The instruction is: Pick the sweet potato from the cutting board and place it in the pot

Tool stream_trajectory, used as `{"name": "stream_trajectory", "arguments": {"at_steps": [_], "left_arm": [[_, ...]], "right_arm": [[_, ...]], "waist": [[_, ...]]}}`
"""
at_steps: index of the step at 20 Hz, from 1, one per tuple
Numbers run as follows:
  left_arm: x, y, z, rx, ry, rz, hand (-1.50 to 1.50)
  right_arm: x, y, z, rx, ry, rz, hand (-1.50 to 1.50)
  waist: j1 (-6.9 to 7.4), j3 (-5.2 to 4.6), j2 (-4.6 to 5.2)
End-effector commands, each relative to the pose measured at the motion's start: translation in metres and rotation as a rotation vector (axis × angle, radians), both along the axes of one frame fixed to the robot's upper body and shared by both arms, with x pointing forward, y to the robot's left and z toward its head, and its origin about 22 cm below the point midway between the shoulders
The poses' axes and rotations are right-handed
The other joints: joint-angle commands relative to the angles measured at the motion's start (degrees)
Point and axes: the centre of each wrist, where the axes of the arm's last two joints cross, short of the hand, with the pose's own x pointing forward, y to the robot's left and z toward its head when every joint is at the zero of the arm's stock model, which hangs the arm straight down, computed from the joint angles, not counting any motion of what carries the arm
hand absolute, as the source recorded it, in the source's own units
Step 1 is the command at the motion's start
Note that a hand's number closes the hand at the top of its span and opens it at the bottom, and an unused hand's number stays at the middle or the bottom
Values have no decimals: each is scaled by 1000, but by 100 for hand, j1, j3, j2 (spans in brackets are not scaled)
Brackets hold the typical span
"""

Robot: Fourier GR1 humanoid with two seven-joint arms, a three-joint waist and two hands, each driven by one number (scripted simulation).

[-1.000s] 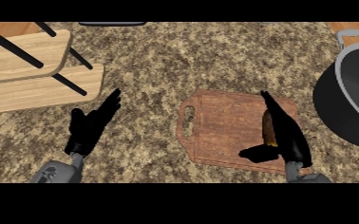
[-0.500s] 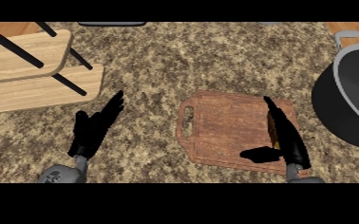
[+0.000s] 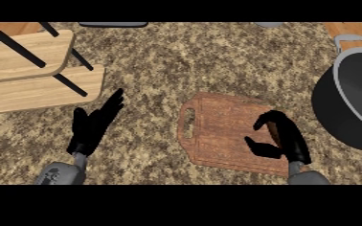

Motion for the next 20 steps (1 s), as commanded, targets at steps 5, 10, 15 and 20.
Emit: {"name": "stream_trajectory", "arguments": {"at_steps": [5,10,15,20], "left_arm": [[-15,13,-10,-2,8,54,0],[-22,29,-12,14,38,126,0],[-16,11,-11,-9,15,43,0],[2,11,8,6,24,33,0]], "right_arm": [[-68,-71,-29,225,-123,-355,150],[-128,-146,-15,385,-323,-674,150],[-231,-203,-19,267,-463,-770,150],[-277,-214,6,216,-481,-784,150]], "waist": [[-382,163,53],[-787,185,-40],[-276,150,84],[-104,132,106]]}}
